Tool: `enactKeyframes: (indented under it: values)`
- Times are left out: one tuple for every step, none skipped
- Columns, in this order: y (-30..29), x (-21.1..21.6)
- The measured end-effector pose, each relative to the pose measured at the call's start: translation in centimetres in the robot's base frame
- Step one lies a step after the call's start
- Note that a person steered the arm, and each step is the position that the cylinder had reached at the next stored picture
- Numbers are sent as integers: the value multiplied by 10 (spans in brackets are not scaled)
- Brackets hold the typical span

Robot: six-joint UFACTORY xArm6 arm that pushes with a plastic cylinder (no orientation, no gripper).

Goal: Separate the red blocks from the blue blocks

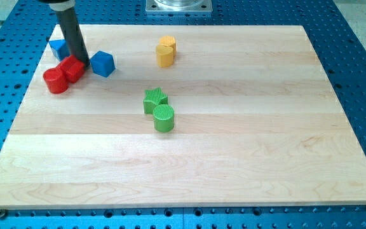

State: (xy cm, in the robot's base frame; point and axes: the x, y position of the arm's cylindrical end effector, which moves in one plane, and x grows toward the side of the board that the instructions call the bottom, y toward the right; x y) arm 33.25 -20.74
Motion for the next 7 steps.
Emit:
enactKeyframes:
  values:
    - [-1,38]
    - [36,46]
    - [50,21]
    - [52,-23]
    - [64,-42]
    - [59,-75]
    - [113,-89]
